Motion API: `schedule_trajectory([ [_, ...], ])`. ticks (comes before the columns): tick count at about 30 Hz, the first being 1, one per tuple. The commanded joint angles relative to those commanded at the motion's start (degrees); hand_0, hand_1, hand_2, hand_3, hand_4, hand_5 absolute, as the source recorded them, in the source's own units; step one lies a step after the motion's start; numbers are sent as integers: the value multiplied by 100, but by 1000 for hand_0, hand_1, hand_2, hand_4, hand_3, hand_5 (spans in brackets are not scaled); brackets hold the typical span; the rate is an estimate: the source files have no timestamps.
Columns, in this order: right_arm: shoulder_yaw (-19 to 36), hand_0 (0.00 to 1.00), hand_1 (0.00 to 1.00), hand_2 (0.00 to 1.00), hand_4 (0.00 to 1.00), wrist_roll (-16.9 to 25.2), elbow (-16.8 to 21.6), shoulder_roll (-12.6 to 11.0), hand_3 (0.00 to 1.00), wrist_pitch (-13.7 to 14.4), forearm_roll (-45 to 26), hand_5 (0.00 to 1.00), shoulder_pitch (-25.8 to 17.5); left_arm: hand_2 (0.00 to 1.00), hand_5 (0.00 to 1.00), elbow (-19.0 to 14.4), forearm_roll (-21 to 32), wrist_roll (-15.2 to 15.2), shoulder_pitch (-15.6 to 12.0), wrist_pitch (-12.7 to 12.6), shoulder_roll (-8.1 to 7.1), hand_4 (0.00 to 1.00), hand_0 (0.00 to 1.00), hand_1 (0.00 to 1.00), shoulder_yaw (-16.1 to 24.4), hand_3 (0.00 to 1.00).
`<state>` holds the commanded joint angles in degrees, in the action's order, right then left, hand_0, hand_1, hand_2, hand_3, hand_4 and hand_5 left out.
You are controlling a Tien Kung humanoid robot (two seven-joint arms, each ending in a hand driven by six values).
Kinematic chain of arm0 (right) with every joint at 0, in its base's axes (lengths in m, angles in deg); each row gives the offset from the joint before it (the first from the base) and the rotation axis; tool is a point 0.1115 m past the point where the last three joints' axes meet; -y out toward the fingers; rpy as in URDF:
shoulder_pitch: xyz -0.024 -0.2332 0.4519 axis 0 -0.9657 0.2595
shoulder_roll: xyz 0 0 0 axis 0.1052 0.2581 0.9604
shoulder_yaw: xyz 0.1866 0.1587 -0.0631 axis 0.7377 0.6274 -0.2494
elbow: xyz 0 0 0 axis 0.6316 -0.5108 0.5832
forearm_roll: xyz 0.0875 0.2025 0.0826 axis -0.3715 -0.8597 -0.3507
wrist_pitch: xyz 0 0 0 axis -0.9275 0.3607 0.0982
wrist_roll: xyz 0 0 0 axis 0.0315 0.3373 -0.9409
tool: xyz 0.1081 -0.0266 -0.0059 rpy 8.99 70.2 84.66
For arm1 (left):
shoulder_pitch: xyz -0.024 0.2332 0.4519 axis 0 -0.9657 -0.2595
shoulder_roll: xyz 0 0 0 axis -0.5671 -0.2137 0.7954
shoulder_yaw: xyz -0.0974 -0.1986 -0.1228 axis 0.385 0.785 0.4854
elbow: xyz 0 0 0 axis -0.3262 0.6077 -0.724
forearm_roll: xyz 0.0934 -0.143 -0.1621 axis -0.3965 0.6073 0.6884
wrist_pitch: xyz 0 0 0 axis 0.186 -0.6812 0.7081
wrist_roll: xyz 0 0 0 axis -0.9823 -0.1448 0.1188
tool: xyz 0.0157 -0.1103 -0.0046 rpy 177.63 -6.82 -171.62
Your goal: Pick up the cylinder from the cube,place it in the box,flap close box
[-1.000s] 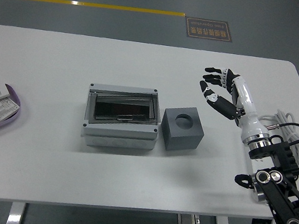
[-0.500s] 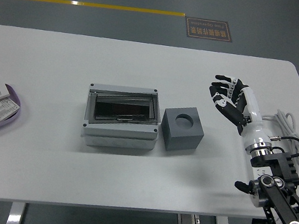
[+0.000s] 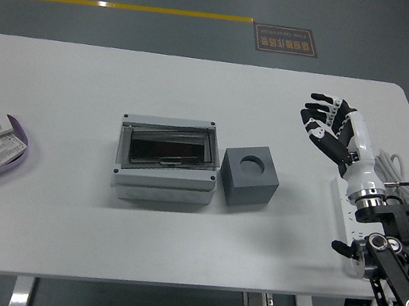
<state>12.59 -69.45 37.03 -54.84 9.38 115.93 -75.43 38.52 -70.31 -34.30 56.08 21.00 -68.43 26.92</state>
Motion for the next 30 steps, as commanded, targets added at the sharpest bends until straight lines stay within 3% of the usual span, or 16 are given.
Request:
schedule_trajectory([
  [30,216,710,625,615,778,74,-10,-44,649,-67,-149,283,18,605,169,0,-283,41,130,18,116,632,592,611,207,625],
])
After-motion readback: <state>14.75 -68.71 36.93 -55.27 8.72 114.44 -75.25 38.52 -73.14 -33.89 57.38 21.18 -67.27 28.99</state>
